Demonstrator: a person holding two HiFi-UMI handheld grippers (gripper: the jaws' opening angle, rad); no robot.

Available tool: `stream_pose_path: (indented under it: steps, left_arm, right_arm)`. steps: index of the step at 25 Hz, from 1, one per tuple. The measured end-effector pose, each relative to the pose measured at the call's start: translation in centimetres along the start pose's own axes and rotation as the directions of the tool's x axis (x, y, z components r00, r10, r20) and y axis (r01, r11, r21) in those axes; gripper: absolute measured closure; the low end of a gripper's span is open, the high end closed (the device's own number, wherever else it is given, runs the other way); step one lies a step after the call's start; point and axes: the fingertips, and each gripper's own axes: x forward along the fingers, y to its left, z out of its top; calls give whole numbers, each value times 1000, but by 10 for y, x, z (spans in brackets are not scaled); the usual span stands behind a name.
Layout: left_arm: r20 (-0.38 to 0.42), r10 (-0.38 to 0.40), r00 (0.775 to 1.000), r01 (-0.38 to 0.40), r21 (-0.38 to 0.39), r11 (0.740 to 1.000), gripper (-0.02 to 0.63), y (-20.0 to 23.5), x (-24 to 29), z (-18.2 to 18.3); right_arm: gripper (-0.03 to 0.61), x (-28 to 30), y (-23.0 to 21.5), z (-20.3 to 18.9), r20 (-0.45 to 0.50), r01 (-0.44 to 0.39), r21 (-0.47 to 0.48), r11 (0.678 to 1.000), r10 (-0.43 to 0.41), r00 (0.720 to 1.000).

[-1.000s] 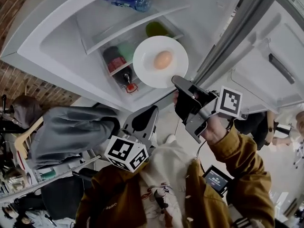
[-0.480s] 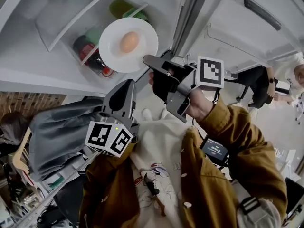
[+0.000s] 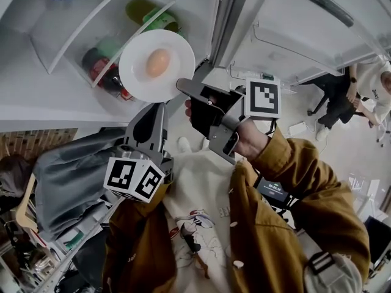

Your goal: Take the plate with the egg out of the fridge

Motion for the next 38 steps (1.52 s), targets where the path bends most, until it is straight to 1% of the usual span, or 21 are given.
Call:
stream_pose_path:
  steps: [4,8,15,21,28,38]
  left_arm:
    - [-4,3,1000,-3,-3,1000,607,2,1,-3]
    - [-9,4,1000,-4,-12,1000,606,3,-1,-6]
    - [-10,6,1000,-6,-21,1000,606,7,-3,-8]
    - [-3,8,1000,-8,-18,1000,606,6,-4,-6]
    - [-2,6,1000,-6,-24,1000,606,6,-8,-6]
    - [-15,-12,1000,12,-26,1000,606,-2,-6,-12]
  right_arm:
    - [557,-9,-11,-2,17,18,24,1000,-18,1000]
    - [557,-17,-14,0,48,18,30,999,-20,999]
    - [557,-39,-21,12,113,41,39,998,-45,993]
    - [557,-52,-26,12,128,59,40,997,-63,990]
    - [557,-51,-26,8,130,63,42,997,-68,989]
    - [557,-61,-27,11,143,72,38,997,-77,987]
